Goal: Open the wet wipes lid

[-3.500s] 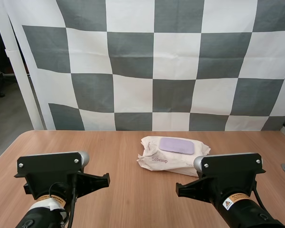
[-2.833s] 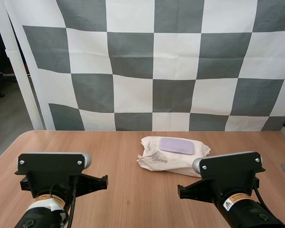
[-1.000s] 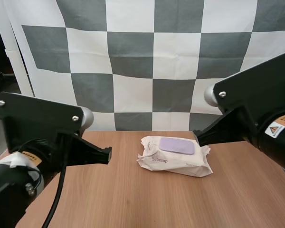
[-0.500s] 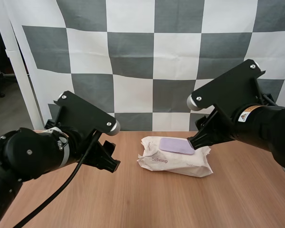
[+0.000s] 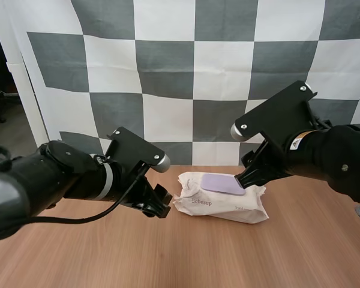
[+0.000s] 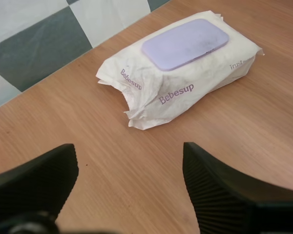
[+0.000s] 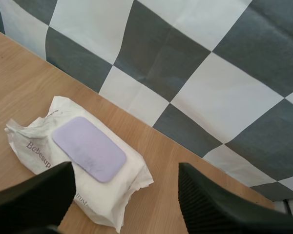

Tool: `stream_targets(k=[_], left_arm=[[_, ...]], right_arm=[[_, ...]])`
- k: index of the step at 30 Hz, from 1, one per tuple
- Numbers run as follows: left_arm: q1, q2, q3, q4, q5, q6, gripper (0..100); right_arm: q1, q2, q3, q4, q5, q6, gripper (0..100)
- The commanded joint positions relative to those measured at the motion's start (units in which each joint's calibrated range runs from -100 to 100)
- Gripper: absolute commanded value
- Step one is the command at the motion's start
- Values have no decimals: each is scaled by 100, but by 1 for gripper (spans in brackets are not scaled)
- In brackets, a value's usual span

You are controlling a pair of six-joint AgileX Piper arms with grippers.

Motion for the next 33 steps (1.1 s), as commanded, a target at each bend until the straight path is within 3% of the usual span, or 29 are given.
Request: stream_targets(k=[1,11,14,22,33], left_arm=[[-4,476,5,-584,-94,1806,100],[-14,1639,5,-1946,-175,3449,100],[-131,1881,5,-2101,-298,3737,100],[-646,2497,-324,-2511,-1427,4076,100],[-688,3514,-1133,-2511,-1085,4076,100]], right_arm=[[-5,112,2,2,2,1,100],[-5,299,2,2,-148,1,100],[-5,299,2,2,-148,1,100],[-5,299,2,2,-111,1,100],[-5,299,2,-36,74,1,100]])
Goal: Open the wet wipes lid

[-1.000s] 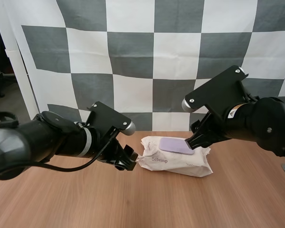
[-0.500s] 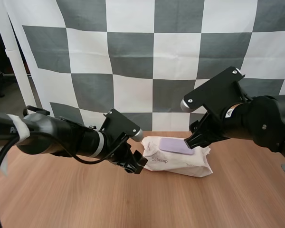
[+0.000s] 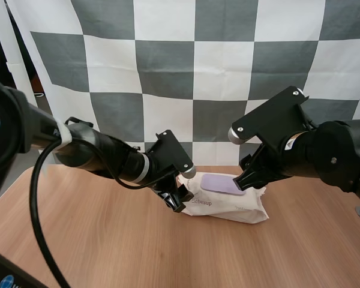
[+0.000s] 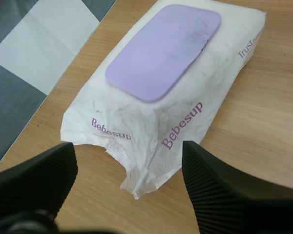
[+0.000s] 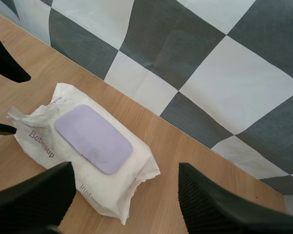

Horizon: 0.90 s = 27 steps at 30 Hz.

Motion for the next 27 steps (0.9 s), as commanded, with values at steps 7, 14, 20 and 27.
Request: stream_targets(k=[7,14,20,27], left_arm=[[-3,555,-123,4,567,97,100],[-196,1119,-344,-105,177,97,100],[-436,1356,-503,-134,-224,97,100],[-443,1387,-631,-349,-207,97,56]], right_arm=[[-5,-2,2,-8,6,1,100],[-5,-2,2,-8,6,1,100],[-5,-2,2,49,229,-273,100],[-5,-2,2,294,822,-1068,100]])
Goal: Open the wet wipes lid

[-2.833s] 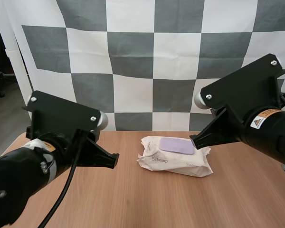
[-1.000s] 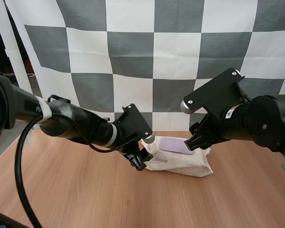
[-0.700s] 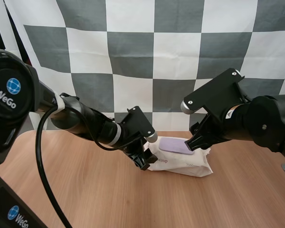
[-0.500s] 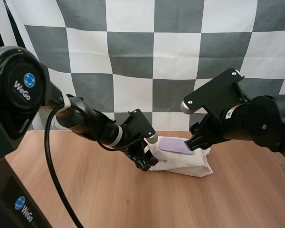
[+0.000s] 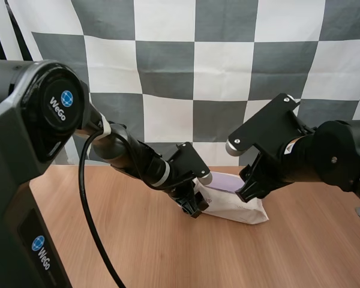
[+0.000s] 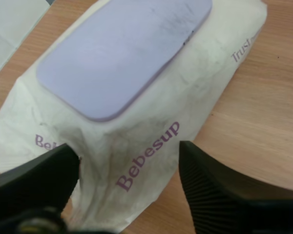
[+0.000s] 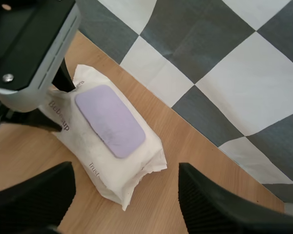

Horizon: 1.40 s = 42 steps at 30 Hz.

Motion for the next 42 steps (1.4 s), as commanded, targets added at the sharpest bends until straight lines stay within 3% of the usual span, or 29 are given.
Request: stream_targets(k=[1,2,3,11,18,28,31,37,42], left_arm=[[-2,2,-3,-1,10,87,37],[6,2,-3,-1,10,87,29],[6,2,-3,9,10,87,0],[14,2,-3,38,74,87,0],[22,2,-3,151,54,87,0],[32,2,-3,175,54,87,0],[150,2,-3,175,226,87,0],[559,2,-3,260,1166,87,0],[626,2,-3,260,1482,87,0]], right_arm=[[-5,-2,2,58,249,-422,100],[-5,-2,2,65,290,-521,100],[-5,-2,2,65,314,-625,100],[-5,318,52,310,234,-1250,100],[-5,955,52,459,-512,-1317,100],[-5,1841,52,1047,-942,-2146,100],[-5,2034,52,1109,-1110,-2305,100],[-5,2289,52,1523,-1402,-2703,100],[-5,2527,52,2334,-1339,-3292,100]])
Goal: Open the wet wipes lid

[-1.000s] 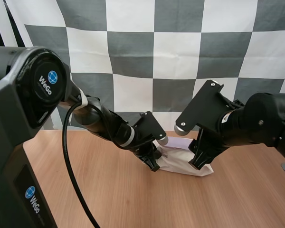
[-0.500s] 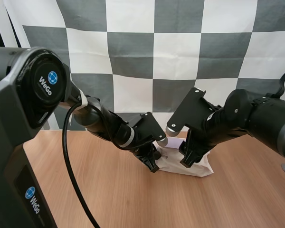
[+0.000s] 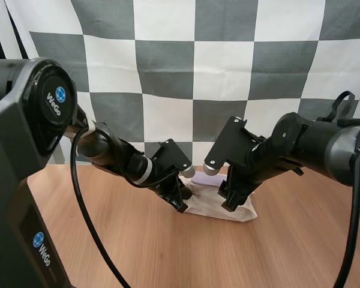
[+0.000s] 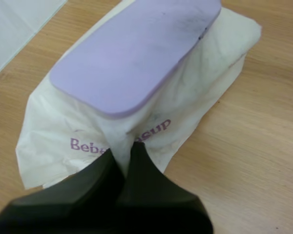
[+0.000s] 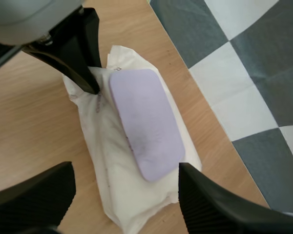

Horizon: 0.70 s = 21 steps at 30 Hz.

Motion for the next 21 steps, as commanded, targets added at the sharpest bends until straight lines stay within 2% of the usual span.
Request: stream_targets(k=[1,10,20,21], left_arm=[[-3,2,-3,-11,52,87,0],[-5,2,-3,-1,54,87,0],[-5,2,-3,32,71,87,0],[-5,2,-3,32,71,87,0]], right_arm=[[-5,134,6,395,-69,-314,100],[-5,864,6,642,-979,-674,100],[-5,1179,-6,875,-1465,-953,100],[-5,1206,-6,922,-1465,-987,97]])
